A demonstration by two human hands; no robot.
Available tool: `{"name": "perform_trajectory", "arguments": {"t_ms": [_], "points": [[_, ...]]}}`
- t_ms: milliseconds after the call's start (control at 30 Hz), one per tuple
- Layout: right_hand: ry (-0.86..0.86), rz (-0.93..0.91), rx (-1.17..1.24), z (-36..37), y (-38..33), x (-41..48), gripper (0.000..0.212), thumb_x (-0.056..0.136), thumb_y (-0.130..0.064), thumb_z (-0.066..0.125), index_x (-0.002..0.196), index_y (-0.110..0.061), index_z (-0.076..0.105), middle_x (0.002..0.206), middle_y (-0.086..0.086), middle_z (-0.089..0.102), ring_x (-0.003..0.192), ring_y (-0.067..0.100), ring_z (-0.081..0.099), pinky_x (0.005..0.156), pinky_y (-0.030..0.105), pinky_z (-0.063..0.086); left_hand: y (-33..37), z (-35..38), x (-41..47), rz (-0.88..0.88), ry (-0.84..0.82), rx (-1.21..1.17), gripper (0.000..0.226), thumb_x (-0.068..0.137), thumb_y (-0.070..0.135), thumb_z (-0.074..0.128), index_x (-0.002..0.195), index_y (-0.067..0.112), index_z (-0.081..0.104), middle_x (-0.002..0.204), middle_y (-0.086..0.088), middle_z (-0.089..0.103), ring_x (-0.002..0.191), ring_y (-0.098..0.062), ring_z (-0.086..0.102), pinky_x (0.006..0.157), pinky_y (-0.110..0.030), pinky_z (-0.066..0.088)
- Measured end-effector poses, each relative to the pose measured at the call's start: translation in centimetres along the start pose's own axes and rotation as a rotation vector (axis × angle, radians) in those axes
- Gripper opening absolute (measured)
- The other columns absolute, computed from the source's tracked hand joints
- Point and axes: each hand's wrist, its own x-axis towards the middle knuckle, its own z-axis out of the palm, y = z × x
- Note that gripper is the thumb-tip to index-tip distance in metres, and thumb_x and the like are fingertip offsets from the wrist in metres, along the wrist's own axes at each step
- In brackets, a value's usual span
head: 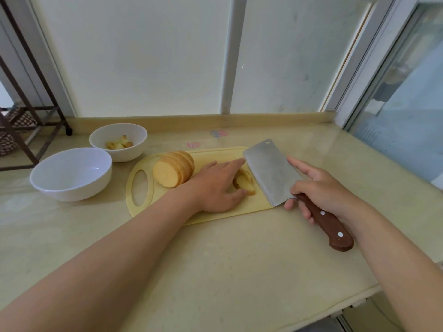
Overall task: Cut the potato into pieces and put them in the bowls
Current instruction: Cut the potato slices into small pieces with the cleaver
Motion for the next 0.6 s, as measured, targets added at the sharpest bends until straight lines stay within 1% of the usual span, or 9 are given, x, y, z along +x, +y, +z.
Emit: {"name": "perform_trajectory", "arguments": {"t_ms": [67,200,333,433,500,567,600], "points": [[-0.010,0.002,0.006,-0.1,0.0,0.1,0.082,0.095,0.002,0.049,0.159,-0.045,0.031,0.080,0.023,0.075,0.041,0.022,0.051,0.040,0.027,0.045,0.0,-0.1,0.1,0.001,0.029,-0.024,0.071,0.095,0.047,0.051,0.153,0.021,0.020,0.149,0.002,0.042,0.136,-0.017,0.038,0.119,-0.040,0.019],[-0.049,0.003,0.004,0.1,-0.1,0.1,0.080,0.096,0.004,0.047,0.159,-0.043,0.031,0.077,0.023,0.074,0.039,0.021,0.051,0.038,0.025,0.044,-0.1,-0.1,0.1,0.033,0.054,-0.066,0.060,0.093,0.041,0.057,0.146,0.020,0.036,0.143,0.003,0.048,0.128,-0.017,0.045,0.112,-0.034,0.031],[-0.068,0.003,0.002,0.1,0.0,0.0,0.081,0.097,0.003,0.047,0.161,-0.042,0.029,0.076,0.022,0.073,0.040,0.021,0.051,0.038,0.026,0.044,-0.1,-0.2,0.1,0.060,0.062,-0.092,0.052,0.092,0.036,0.060,0.139,0.020,0.046,0.134,0.003,0.053,0.119,-0.017,0.051,0.104,-0.035,0.040],[-0.083,0.002,-0.005,0.1,0.0,-0.3,0.082,0.096,0.004,0.047,0.161,-0.043,0.029,0.076,0.022,0.072,0.040,0.021,0.051,0.038,0.026,0.044,0.1,-0.3,0.0,0.062,0.071,-0.087,0.049,0.092,0.035,0.061,0.137,0.020,0.050,0.128,0.003,0.057,0.115,-0.016,0.052,0.102,-0.033,0.041],[-0.090,0.000,-0.009,0.2,-0.1,-0.6,0.082,0.096,0.003,0.047,0.160,-0.044,0.029,0.077,0.023,0.073,0.042,0.022,0.051,0.039,0.027,0.044,0.5,-0.3,0.1,0.072,0.084,-0.065,0.047,0.092,0.034,0.061,0.136,0.018,0.054,0.128,0.002,0.059,0.116,-0.018,0.052,0.101,-0.027,0.039],[-0.093,-0.007,-0.020,0.3,-0.3,-0.8,0.083,0.095,0.003,0.047,0.160,-0.044,0.028,0.078,0.023,0.073,0.043,0.023,0.051,0.040,0.028,0.045,1.0,-0.4,0.2,0.067,0.077,-0.072,0.044,0.093,0.030,0.062,0.134,0.016,0.057,0.129,0.000,0.060,0.113,-0.017,0.054,0.095,-0.020,0.037],[-0.094,-0.010,-0.028,0.3,-0.4,-0.8,0.083,0.095,0.003,0.047,0.160,-0.045,0.028,0.078,0.023,0.073,0.043,0.023,0.051,0.041,0.028,0.045,1.2,-0.6,0.1,0.057,0.068,-0.085,0.044,0.094,0.030,0.062,0.134,0.015,0.058,0.129,-0.001,0.060,0.110,-0.016,0.055,0.092,-0.020,0.038]]}}
